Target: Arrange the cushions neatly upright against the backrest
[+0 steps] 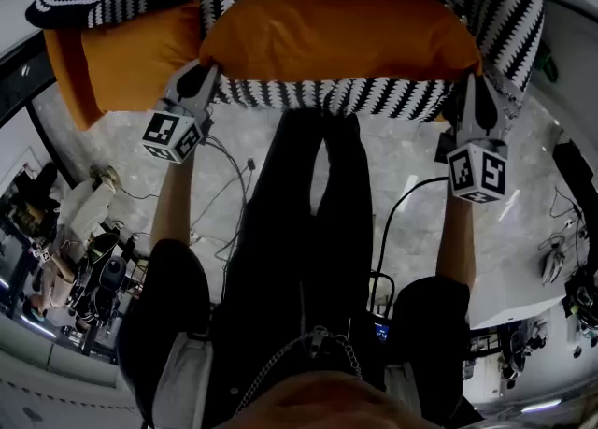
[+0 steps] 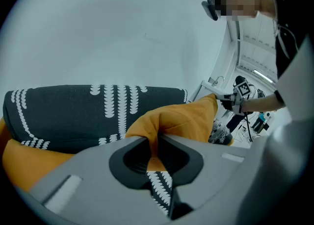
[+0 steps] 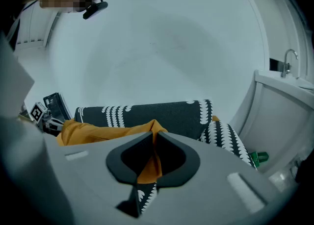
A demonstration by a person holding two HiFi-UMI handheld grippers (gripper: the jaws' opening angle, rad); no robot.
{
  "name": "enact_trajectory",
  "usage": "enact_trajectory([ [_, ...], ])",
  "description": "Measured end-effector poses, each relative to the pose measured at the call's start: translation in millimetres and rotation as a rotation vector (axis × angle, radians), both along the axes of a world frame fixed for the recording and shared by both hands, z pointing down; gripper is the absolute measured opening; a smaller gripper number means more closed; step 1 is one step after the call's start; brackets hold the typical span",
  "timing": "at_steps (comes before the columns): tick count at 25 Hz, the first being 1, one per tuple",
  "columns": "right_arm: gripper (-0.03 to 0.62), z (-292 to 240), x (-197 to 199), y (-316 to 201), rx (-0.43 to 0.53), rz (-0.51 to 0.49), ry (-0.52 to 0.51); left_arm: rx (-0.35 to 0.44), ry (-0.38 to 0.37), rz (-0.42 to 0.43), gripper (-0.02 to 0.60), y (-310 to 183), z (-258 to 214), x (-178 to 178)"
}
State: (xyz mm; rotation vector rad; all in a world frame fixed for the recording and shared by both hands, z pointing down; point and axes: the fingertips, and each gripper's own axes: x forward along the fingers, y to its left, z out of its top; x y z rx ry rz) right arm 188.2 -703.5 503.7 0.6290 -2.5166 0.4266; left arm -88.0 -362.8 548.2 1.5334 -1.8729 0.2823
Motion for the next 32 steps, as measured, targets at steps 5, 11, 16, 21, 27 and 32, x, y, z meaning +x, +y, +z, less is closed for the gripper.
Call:
enact_trajectory([
  [5, 0.031, -1.1, -15.2, -20.0, 0.033, 0.008, -0.02, 0.013, 0.02, 0.0, 0.041, -25.0, -0.6, -20.3],
  [11, 0.032, -1.7, -75.7, -56.5, 0.038, 0.099, -0.09, 0.041, 0.01, -0.03, 0.041, -57.9, -2.8, -74.4],
  [16, 0.032, 15.9, -100.3, -73.0, 0.045, 0.188, -0.119, 0.054, -0.051, -0.065, 0.041, -74.1, 12.4, -95.6],
  [21, 0.034, 35.3, -134.1, -115.0, 0.058, 0.219, -0.106, 0.086, -0.064, -0.157, 0.041, -117.5, 32.7, -128.6],
  [27, 0.037, 26.5, -185.1, -139.6, 0.069, 0.22, -0.072, 0.102, -0.06, -0.216, 0.041, -140.4, 23.5, -179.0],
  [32, 0.035, 47.2, -174.0, -170.5, 0.075, 0.235, -0.019, 0.081, -0.06, -0.235, 0.041, -171.5, 45.7, -167.4],
])
